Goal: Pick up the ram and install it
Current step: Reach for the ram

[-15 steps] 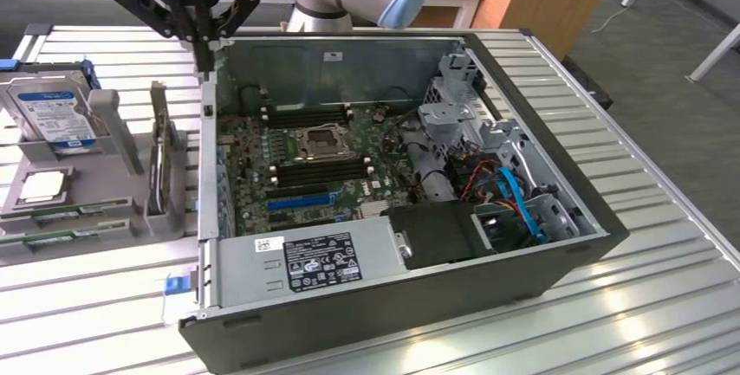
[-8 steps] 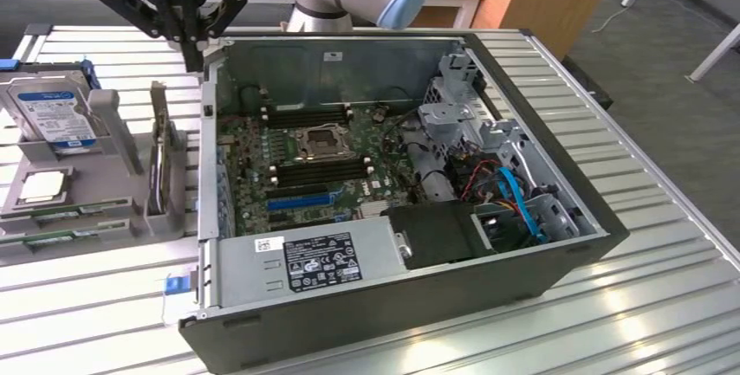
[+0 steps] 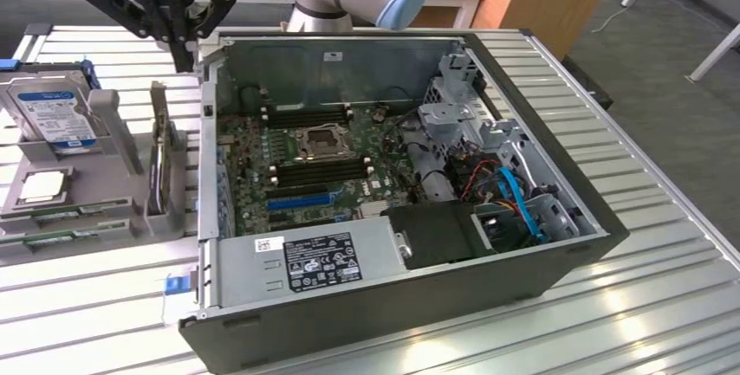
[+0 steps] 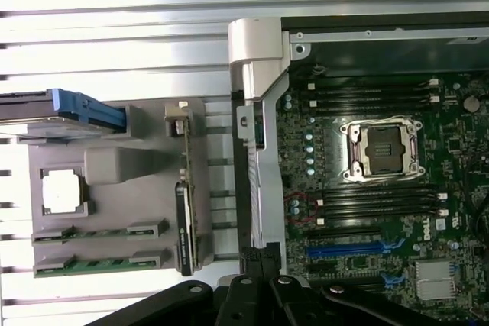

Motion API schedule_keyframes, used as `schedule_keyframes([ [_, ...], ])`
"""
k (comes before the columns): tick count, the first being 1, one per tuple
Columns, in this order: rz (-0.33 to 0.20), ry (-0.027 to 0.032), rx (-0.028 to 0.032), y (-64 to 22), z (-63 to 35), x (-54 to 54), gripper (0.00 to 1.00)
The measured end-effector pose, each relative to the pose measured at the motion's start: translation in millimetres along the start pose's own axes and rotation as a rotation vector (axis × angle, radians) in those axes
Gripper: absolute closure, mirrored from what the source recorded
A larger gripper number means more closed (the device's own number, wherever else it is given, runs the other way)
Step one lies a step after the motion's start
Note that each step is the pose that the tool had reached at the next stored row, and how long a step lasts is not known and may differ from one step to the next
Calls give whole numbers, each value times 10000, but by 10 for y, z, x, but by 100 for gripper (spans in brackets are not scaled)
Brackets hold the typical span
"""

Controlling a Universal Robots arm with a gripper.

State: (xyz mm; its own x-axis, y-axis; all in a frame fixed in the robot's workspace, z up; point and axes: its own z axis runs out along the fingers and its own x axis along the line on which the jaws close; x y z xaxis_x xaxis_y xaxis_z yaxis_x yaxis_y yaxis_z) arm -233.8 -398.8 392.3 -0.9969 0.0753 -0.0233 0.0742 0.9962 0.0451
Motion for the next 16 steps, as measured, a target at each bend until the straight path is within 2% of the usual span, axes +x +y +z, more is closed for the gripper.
schedule_keyframes([
  [16, 0, 0, 0, -15, -2, 201, 90],
])
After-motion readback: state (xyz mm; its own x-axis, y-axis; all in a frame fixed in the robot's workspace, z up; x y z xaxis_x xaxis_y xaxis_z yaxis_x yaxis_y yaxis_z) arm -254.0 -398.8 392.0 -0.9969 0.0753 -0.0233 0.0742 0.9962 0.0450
